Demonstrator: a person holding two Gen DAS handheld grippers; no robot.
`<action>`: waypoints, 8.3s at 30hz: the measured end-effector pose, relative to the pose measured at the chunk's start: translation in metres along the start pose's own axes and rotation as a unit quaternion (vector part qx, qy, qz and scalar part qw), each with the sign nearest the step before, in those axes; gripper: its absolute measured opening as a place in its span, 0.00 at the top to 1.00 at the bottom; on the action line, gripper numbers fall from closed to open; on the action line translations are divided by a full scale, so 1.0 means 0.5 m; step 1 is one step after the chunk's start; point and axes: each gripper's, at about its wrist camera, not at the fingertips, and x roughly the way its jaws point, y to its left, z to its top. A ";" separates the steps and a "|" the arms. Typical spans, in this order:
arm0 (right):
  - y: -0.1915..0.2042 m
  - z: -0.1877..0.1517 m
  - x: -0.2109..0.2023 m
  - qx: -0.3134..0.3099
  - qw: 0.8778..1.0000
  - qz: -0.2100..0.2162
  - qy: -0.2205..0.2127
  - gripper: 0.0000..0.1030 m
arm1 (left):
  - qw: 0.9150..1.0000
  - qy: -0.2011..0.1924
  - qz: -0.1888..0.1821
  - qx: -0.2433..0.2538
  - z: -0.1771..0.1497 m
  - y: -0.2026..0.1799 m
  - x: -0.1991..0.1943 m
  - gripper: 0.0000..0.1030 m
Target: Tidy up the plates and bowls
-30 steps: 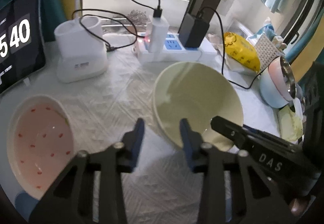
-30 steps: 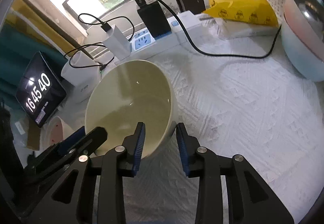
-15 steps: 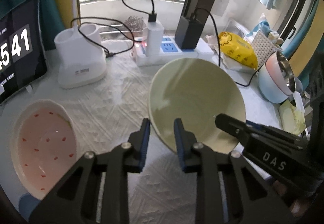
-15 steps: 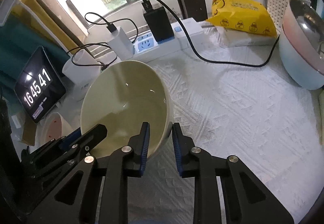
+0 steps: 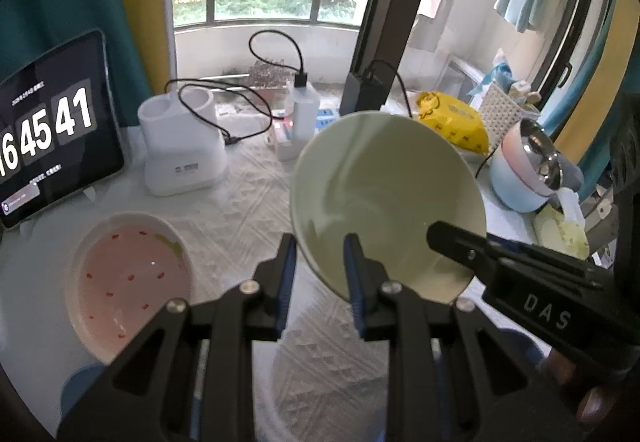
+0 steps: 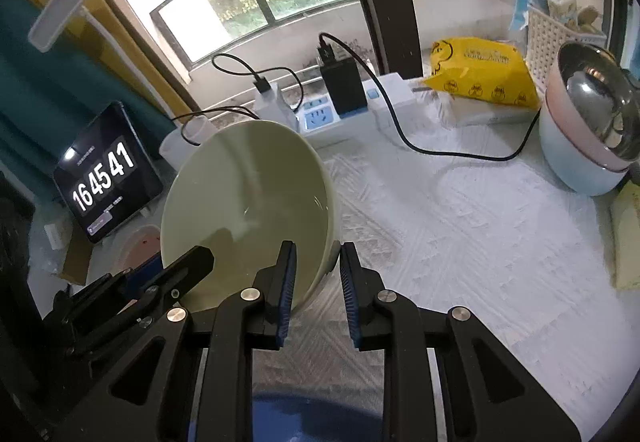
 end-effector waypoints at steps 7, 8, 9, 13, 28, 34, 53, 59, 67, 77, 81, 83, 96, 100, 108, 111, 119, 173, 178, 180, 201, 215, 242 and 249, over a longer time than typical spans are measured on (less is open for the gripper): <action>0.014 -0.012 -0.051 -0.008 1.000 0.004 -0.015 0.77 | 1.000 -0.017 -0.003 0.004 -0.007 -0.009 -0.058 0.76; 0.015 -0.013 -0.058 -0.008 1.000 0.004 -0.017 0.77 | 1.000 -0.020 -0.003 0.005 -0.009 -0.011 -0.068 0.76; 0.016 -0.016 -0.065 -0.009 1.000 0.005 -0.019 0.77 | 1.000 -0.021 -0.004 0.005 -0.011 -0.011 -0.074 0.76; 0.022 -0.029 -0.094 -0.011 1.000 0.006 -0.026 0.77 | 1.000 -0.026 -0.005 0.006 -0.021 -0.019 -0.102 0.76; 0.023 -0.085 -0.181 -0.011 0.999 0.011 -0.051 0.77 | 0.999 -0.042 -0.008 0.018 -0.066 -0.053 -0.179 0.76; 0.015 -0.113 -0.202 -0.009 0.999 0.011 -0.052 0.77 | 0.999 -0.041 -0.005 0.026 -0.092 -0.069 -0.195 0.76; -0.018 -0.194 -0.234 0.002 0.999 0.001 -0.043 0.77 | 0.999 -0.030 -0.007 0.044 -0.164 -0.114 -0.214 0.76; -0.030 -0.215 -0.228 0.007 0.999 -0.001 -0.034 0.77 | 0.999 -0.021 -0.007 0.048 -0.182 -0.122 -0.205 0.76; -0.041 -0.243 -0.208 0.016 1.000 -0.002 -0.016 0.77 | 0.999 -0.006 -0.004 0.050 -0.206 -0.125 -0.190 0.76; -0.055 -0.268 -0.189 0.026 1.000 -0.002 0.004 0.77 | 0.998 0.012 -0.002 0.056 -0.232 -0.128 -0.171 0.76; -0.055 -0.276 -0.181 0.022 1.000 -0.007 0.013 0.77 | 0.998 0.019 -0.003 0.055 -0.239 -0.126 -0.164 0.76; -0.055 -0.279 -0.181 0.020 1.000 -0.010 0.013 0.77 | 0.998 0.021 -0.005 0.055 -0.242 -0.126 -0.162 0.76; -0.052 -0.280 -0.170 -0.006 0.999 -0.037 0.026 0.76 | 0.997 0.026 -0.002 0.075 -0.261 -0.132 -0.162 0.75; -0.046 -0.280 -0.169 -0.018 0.999 -0.044 0.025 0.76 | 0.997 0.027 0.000 0.074 -0.262 -0.130 -0.163 0.75; -0.036 -0.276 -0.170 -0.043 0.998 -0.034 0.029 0.73 | 0.997 0.025 -0.008 0.075 -0.266 -0.119 -0.175 0.75; -0.024 -0.275 -0.187 -0.069 0.996 -0.047 0.007 0.65 | 0.997 0.025 -0.005 0.076 -0.267 -0.115 -0.177 0.75; -0.030 -0.272 -0.195 -0.069 0.996 -0.054 0.002 0.64 | 0.997 0.017 -0.007 0.069 -0.260 -0.106 -0.191 0.74; 0.121 -0.208 -0.145 -0.187 0.976 -0.073 -0.082 0.41 | 0.993 -0.100 0.027 0.062 -0.195 0.126 -0.259 0.52; 0.140 -0.198 -0.135 -0.193 0.976 -0.069 -0.079 0.41 | 0.992 -0.103 0.037 0.056 -0.183 0.159 -0.259 0.52; 0.150 -0.192 -0.130 -0.195 0.975 -0.066 -0.079 0.41 | 0.992 -0.104 0.042 0.053 -0.176 0.173 -0.260 0.52; 0.254 -0.115 -0.057 -0.217 0.974 -0.030 -0.048 0.41 | 0.996 -0.065 0.057 0.031 -0.103 0.311 -0.202 0.52; 0.301 -0.090 0.038 -0.153 0.988 0.014 0.019 0.41 | 0.997 -0.033 0.056 0.040 -0.079 0.341 -0.113 0.52; 0.314 -0.111 0.202 0.006 0.995 -0.049 0.088 0.42 | 0.997 0.016 0.046 0.065 -0.073 0.370 -0.020 0.53; 0.308 -0.117 0.228 0.029 0.992 -0.065 0.100 0.45 | 0.996 0.040 0.048 0.061 -0.071 0.373 0.000 0.54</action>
